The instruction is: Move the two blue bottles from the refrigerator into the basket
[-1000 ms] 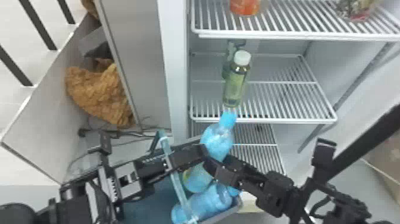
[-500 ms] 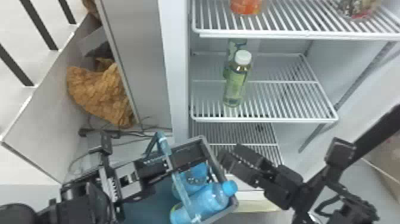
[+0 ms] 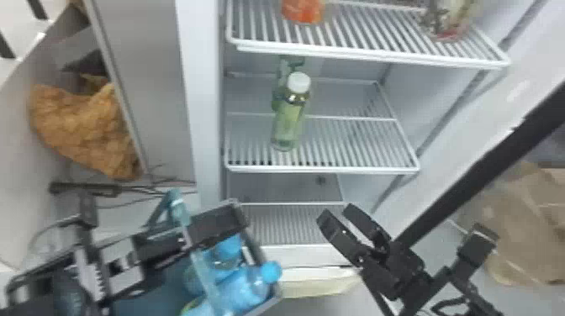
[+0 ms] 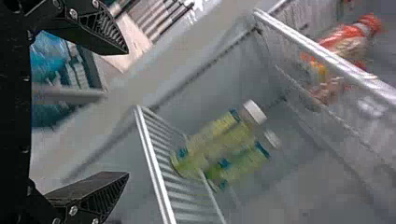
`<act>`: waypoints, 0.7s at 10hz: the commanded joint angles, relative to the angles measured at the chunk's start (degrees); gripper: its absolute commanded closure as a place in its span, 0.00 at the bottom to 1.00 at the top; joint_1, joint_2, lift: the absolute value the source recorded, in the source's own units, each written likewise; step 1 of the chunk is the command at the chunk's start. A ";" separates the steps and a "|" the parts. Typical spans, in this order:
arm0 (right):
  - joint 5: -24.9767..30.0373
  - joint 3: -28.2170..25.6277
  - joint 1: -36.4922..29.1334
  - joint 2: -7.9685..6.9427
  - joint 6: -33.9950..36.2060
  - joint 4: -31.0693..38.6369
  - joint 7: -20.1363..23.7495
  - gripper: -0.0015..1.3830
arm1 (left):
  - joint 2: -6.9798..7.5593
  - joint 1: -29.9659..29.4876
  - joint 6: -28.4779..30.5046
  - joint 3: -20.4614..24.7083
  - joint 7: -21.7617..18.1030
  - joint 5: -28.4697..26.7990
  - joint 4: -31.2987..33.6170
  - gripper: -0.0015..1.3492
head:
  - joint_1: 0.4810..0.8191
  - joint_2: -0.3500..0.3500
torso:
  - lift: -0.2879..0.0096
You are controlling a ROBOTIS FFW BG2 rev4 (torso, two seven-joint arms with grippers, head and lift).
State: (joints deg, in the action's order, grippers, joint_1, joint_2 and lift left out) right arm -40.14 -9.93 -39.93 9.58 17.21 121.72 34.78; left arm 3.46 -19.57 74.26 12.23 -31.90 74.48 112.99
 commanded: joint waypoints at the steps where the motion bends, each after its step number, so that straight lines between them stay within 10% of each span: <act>1: 1.86 -2.07 -2.96 -0.61 -5.96 0.55 -0.06 0.11 | -0.21 -0.54 -0.01 -0.01 0.00 0.02 0.00 0.88 | 0.63 0.17 | 0.24; 7: 17.51 -12.01 -16.88 -5.18 -16.93 11.38 -3.22 0.11 | -0.65 -1.80 -0.72 0.79 0.35 1.16 0.00 0.88 | 0.63 0.00 | 0.24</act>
State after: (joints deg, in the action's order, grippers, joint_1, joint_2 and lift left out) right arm -23.40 -20.80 -55.62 5.23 0.66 132.28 31.55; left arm 2.83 -21.49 73.54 12.89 -31.54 75.51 112.99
